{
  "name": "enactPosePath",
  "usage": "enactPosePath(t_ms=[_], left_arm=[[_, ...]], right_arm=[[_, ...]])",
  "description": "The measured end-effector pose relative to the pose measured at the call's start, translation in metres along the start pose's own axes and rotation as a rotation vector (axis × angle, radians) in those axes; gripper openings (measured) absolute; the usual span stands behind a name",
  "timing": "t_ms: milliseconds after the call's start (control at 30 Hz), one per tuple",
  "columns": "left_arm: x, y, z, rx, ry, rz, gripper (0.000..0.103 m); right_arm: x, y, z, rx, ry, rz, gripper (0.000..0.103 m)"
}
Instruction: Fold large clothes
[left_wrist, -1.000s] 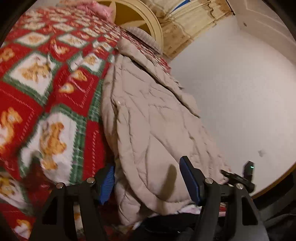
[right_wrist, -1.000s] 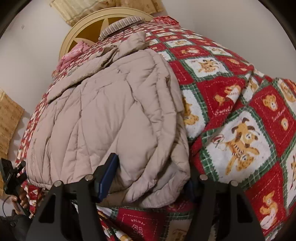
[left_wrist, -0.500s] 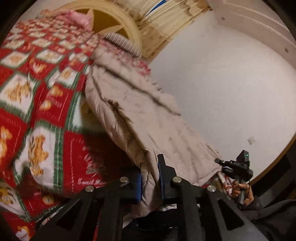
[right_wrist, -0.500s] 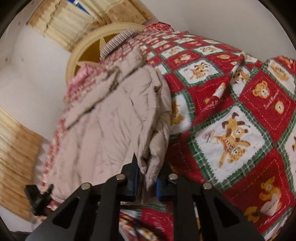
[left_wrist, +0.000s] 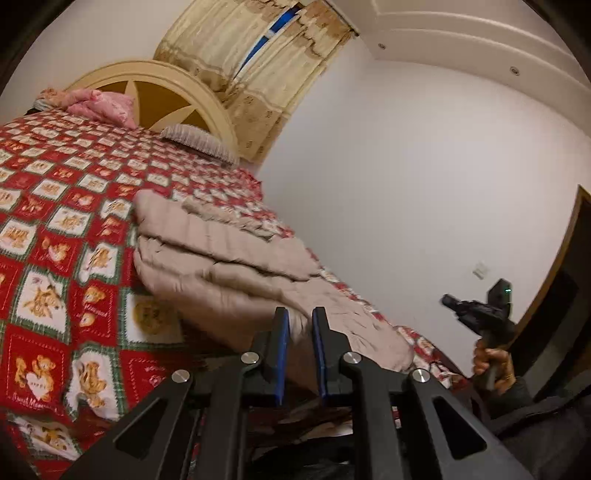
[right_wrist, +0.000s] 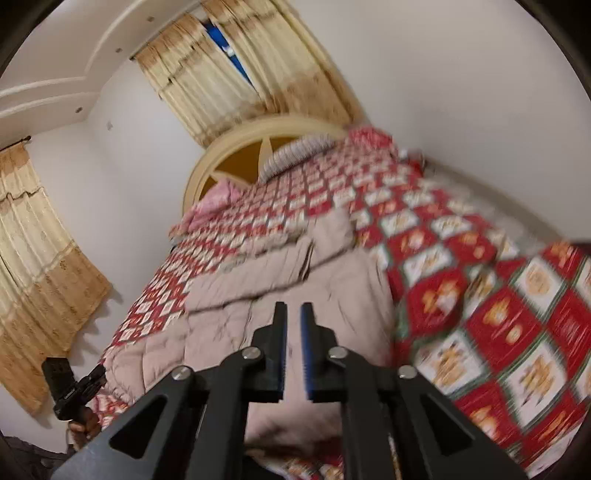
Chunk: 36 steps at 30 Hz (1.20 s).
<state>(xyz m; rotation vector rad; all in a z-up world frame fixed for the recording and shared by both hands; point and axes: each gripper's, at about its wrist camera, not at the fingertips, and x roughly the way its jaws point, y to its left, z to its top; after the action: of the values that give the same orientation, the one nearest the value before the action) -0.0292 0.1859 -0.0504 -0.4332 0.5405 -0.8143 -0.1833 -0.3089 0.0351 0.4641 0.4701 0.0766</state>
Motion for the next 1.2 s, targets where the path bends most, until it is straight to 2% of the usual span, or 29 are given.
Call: enactPosePath(t_ms=[33, 67, 100, 133, 200, 267, 300, 333, 433, 467, 500, 533, 633, 700, 767, 800, 833, 933, 1000, 1100, 1200], left_arm=[[0.003, 0.005, -0.001, -0.018, 0.007, 0.018, 0.013], [0.005, 0.012, -0.002, -0.04, 0.017, 0.029, 0.013], [0.008, 0.016, -0.001, -0.059, 0.022, 0.038, 0.013], [0.009, 0.022, -0.002, -0.078, 0.027, 0.055, 0.013], [0.013, 0.033, -0.006, -0.093, 0.047, 0.109, 0.013], [0.017, 0.043, -0.017, -0.107, 0.086, 0.148, 0.013], [0.021, 0.049, -0.022, -0.123, 0.113, 0.17, 0.013], [0.025, 0.056, -0.028, -0.143, 0.135, 0.18, 0.013], [0.032, 0.068, -0.043, -0.184, 0.15, 0.166, 0.014], [0.035, 0.07, -0.047, -0.197, 0.158, 0.171, 0.017], [0.038, 0.073, -0.051, -0.219, 0.18, 0.187, 0.029], [0.04, 0.075, -0.053, -0.233, 0.19, 0.186, 0.035], [0.038, 0.071, -0.059, -0.214, 0.174, 0.161, 0.046], [0.041, 0.066, -0.061, -0.179, 0.192, 0.161, 0.058], [0.043, 0.057, -0.064, -0.142, 0.21, 0.162, 0.063], [0.044, 0.054, -0.066, -0.127, 0.217, 0.158, 0.067], [0.044, 0.051, -0.067, -0.107, 0.23, 0.152, 0.068], [0.047, 0.051, -0.069, -0.032, 0.29, 0.155, 0.069], [0.04, 0.056, -0.065, -0.011, 0.283, 0.18, 0.069], [0.028, 0.073, -0.058, -0.066, 0.261, 0.219, 0.069], [0.03, 0.086, -0.063, -0.176, 0.316, 0.144, 0.069]], right_arm=[[0.001, -0.002, 0.0, -0.007, 0.0, -0.005, 0.024], [0.003, -0.006, 0.0, 0.002, 0.009, -0.018, 0.038], [0.008, -0.013, -0.003, 0.029, 0.025, -0.04, 0.085], [0.013, -0.019, -0.005, 0.048, 0.03, -0.055, 0.102], [0.024, -0.03, -0.011, 0.057, 0.025, -0.07, 0.101], [0.044, -0.04, -0.017, 0.037, 0.099, -0.091, 0.096], [0.051, -0.041, -0.02, 0.015, 0.122, -0.11, 0.084], [0.063, -0.042, -0.023, -0.029, 0.155, -0.146, 0.078], [0.096, -0.044, -0.035, -0.124, 0.239, -0.233, 0.078], [0.104, -0.047, -0.037, -0.139, 0.25, -0.255, 0.078], [0.113, -0.05, -0.04, -0.151, 0.262, -0.273, 0.078], [0.122, -0.055, -0.043, -0.155, 0.279, -0.287, 0.078], [0.144, -0.072, -0.052, -0.113, 0.361, -0.273, 0.078], [0.148, -0.079, -0.061, -0.093, 0.411, -0.245, 0.078], [0.137, -0.076, -0.069, -0.111, 0.408, -0.227, 0.058], [0.131, -0.073, -0.07, -0.123, 0.407, -0.225, 0.041], [0.124, -0.069, -0.07, -0.137, 0.417, -0.211, 0.032], [0.112, -0.056, -0.076, -0.213, 0.468, -0.209, 0.025], [0.108, -0.047, -0.082, -0.274, 0.48, -0.232, 0.023], [0.113, -0.044, -0.089, -0.288, 0.477, -0.244, 0.022], [0.12, -0.049, -0.089, -0.252, 0.477, -0.236, 0.022]])
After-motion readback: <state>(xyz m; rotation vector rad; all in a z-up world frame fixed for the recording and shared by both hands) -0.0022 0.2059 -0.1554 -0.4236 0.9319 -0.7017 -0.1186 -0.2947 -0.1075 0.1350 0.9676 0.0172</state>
